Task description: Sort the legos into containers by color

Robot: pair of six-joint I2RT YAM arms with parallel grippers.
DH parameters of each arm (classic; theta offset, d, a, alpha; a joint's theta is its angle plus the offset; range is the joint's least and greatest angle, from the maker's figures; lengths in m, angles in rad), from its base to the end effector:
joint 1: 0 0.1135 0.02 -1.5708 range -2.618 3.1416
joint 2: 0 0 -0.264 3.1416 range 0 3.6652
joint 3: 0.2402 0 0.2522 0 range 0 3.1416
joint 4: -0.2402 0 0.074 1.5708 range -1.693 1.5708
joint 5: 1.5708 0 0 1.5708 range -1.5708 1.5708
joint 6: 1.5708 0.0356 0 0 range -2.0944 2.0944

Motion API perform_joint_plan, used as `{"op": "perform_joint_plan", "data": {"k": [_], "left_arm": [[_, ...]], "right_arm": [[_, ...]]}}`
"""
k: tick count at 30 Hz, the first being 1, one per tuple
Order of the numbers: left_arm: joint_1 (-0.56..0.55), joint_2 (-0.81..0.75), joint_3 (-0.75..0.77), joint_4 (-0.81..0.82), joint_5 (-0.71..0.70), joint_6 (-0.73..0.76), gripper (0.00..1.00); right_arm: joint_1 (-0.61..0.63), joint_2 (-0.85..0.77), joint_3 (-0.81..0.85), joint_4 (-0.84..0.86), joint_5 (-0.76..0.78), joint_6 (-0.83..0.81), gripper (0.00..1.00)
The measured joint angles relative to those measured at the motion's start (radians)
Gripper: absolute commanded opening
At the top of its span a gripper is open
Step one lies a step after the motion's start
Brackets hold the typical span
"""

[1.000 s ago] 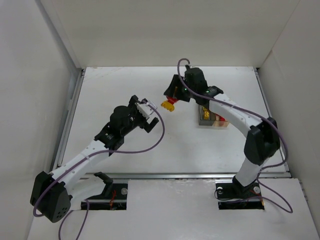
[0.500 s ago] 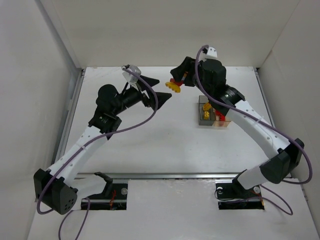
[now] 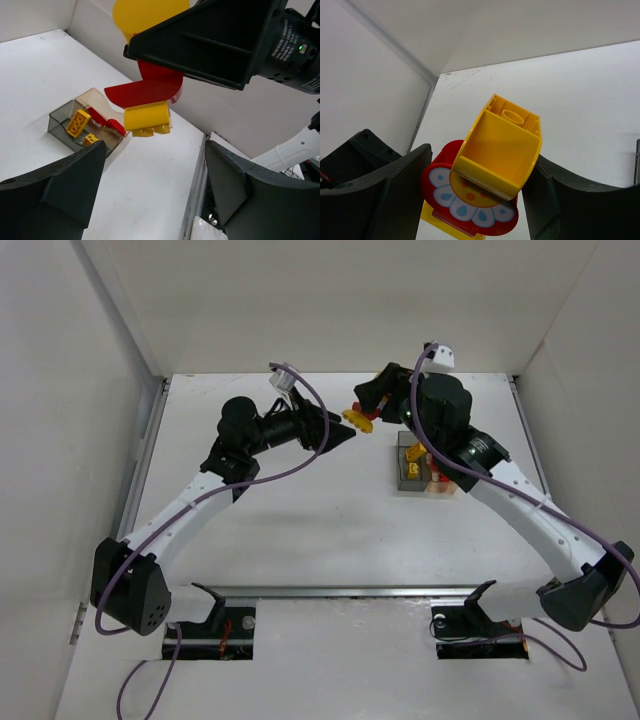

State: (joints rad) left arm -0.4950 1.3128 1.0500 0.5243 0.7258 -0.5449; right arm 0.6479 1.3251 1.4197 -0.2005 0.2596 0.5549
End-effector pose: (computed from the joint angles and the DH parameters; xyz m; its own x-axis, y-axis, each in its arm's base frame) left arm 0.2545 -0.1642 0.3891 -0.2821 -0.2883 -0.9151 0.9043 0.2387 -0.3540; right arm 0.2461 0.1748 0.4410 -0.2717 0.4330 -0.8595 -0.2784 0.8195 0.5008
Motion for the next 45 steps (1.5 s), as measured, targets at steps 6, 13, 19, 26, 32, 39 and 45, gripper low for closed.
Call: {"op": "perform_joint_plan", "data": {"k": [6, 13, 19, 26, 32, 39, 45], "left_arm": [[0.000, 0.000, 0.006, 0.035, 0.025, -0.014, 0.69], [0.006, 0.000, 0.006, 0.038, 0.029, -0.016, 0.47], [0.013, 0.000, 0.005, 0.029, 0.023, -0.019, 0.34], [0.010, -0.006, 0.005, 0.042, 0.026, -0.028, 0.66], [0.006, -0.014, 0.005, 0.064, 0.038, -0.029, 0.50], [0.004, -0.015, 0.005, 0.066, 0.048, -0.021, 0.62], [0.006, -0.015, 0.005, 0.035, 0.051, -0.005, 0.77]], "right_arm": [[0.016, 0.005, -0.013, -0.001, 0.003, 0.002, 0.00], [0.031, 0.010, -0.013, 0.008, 0.011, 0.010, 0.00], [0.045, 0.018, -0.003, 0.023, 0.026, 0.010, 0.00], [0.078, 0.053, 0.003, 0.020, 0.039, 0.006, 0.00], [0.091, 0.065, 0.003, 0.014, 0.040, 0.010, 0.00], [0.093, 0.065, 0.003, 0.007, 0.057, 0.008, 0.00], [0.093, 0.061, 0.003, 0.012, 0.095, -0.021, 0.00]]}}
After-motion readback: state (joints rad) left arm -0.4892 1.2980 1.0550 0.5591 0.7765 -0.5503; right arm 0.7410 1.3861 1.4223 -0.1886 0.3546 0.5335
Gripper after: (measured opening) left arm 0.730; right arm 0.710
